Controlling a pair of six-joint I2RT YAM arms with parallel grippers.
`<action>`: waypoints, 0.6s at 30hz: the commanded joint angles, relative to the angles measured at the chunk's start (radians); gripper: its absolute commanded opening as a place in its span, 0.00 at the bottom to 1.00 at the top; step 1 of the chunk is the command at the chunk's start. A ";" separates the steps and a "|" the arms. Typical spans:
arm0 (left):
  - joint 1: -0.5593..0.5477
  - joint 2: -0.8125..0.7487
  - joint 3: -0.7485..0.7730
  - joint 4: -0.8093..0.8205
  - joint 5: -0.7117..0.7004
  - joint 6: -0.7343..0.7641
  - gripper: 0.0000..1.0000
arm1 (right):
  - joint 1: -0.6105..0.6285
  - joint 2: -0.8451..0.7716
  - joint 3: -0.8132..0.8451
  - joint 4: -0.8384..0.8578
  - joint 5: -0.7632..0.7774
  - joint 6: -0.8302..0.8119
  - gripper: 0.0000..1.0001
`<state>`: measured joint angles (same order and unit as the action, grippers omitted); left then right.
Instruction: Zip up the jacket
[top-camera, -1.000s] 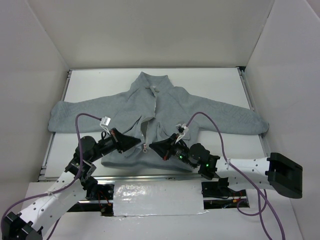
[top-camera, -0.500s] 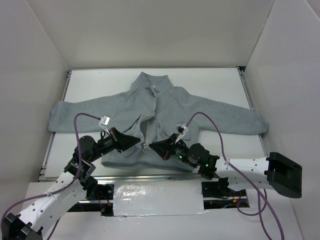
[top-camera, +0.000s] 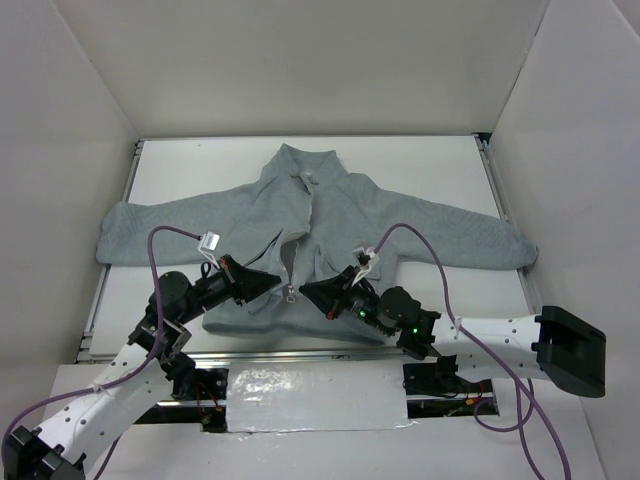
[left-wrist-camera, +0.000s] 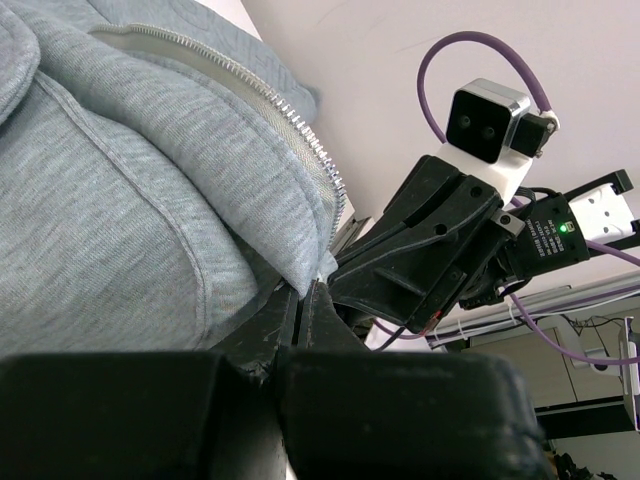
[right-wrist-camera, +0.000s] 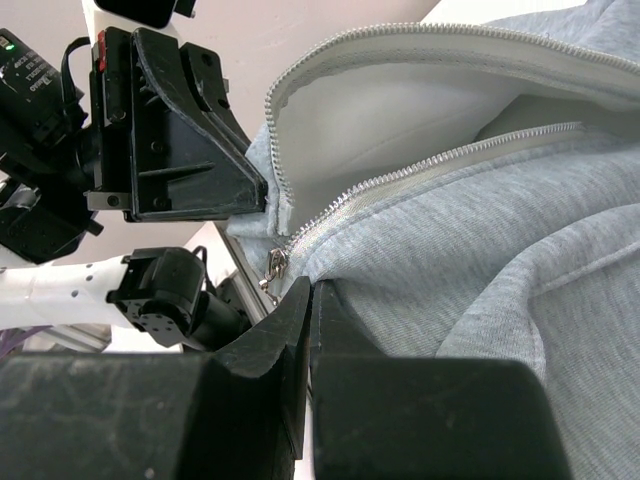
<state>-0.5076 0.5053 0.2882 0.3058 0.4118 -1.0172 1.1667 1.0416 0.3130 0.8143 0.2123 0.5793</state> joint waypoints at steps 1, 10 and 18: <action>-0.006 -0.013 0.014 0.072 0.021 0.009 0.00 | -0.002 -0.020 0.040 0.072 0.002 -0.021 0.00; -0.006 -0.017 0.009 0.081 0.033 0.002 0.00 | -0.004 -0.006 0.057 0.071 0.012 -0.027 0.00; -0.006 -0.022 -0.011 0.088 0.039 -0.004 0.00 | -0.016 -0.003 0.075 0.060 0.007 -0.035 0.00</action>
<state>-0.5076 0.5030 0.2840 0.3126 0.4240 -1.0218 1.1564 1.0420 0.3286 0.8082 0.2211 0.5659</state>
